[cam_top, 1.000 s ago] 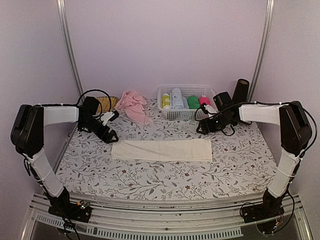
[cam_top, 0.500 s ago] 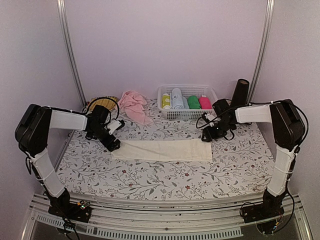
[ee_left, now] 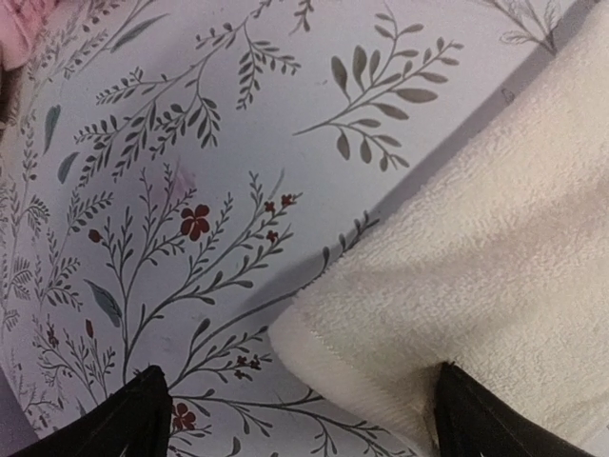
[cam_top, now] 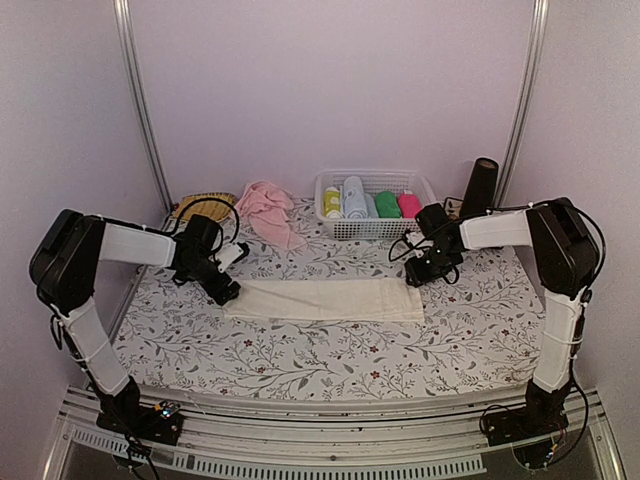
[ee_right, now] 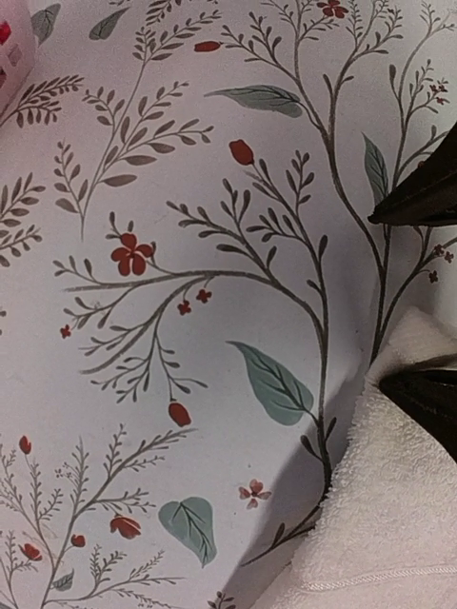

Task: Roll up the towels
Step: Smooth out the towel at the center of the board.

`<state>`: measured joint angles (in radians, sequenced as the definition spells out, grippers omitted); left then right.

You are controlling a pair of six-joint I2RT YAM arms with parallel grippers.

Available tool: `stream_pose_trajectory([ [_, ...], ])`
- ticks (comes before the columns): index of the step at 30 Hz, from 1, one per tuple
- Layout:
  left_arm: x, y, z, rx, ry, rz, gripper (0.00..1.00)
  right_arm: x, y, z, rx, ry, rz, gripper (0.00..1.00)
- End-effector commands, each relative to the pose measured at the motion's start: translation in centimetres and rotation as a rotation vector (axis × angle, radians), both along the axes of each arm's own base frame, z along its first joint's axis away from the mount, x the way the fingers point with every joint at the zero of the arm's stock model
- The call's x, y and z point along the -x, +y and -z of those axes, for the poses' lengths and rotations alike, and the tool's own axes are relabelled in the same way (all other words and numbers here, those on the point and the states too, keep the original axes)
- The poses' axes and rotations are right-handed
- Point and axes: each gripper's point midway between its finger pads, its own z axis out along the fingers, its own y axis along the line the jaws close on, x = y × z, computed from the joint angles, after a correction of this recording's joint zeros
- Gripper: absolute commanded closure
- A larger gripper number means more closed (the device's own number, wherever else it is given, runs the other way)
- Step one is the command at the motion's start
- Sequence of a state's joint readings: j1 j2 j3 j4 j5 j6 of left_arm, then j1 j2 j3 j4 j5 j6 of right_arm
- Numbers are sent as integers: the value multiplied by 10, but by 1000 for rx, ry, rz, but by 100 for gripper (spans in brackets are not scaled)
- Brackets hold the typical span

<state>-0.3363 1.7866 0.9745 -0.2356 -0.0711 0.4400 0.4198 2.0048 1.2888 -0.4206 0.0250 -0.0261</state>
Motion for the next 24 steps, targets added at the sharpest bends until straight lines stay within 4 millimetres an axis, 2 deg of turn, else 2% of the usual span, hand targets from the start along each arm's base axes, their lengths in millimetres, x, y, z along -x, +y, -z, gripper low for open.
stream_pose_trajectory([
  [1, 14, 20, 20, -123, 24, -9, 3, 9, -22, 29, 153, 49, 38, 48],
  [5, 10, 33, 20, -179, 0, -44, 3, 10, -38, 30, 233, 48, 76, 47],
  [9, 9, 39, 22, -199, 4, -63, 3, 11, -42, 28, 252, 36, 85, 47],
  [14, 23, 41, 29, -214, 64, -38, 3, 11, -46, 28, 273, 36, 92, 47],
  [16, 23, 42, 26, -219, 61, -32, 3, 9, -45, 25, 265, 28, 91, 47],
  [19, 11, 35, 4, -166, 9, -45, 3, 4, -30, 10, 185, 2, 69, 46],
  [24, -24, 14, -57, -40, -116, -72, 3, 3, -15, -25, 117, -56, 44, 40],
])
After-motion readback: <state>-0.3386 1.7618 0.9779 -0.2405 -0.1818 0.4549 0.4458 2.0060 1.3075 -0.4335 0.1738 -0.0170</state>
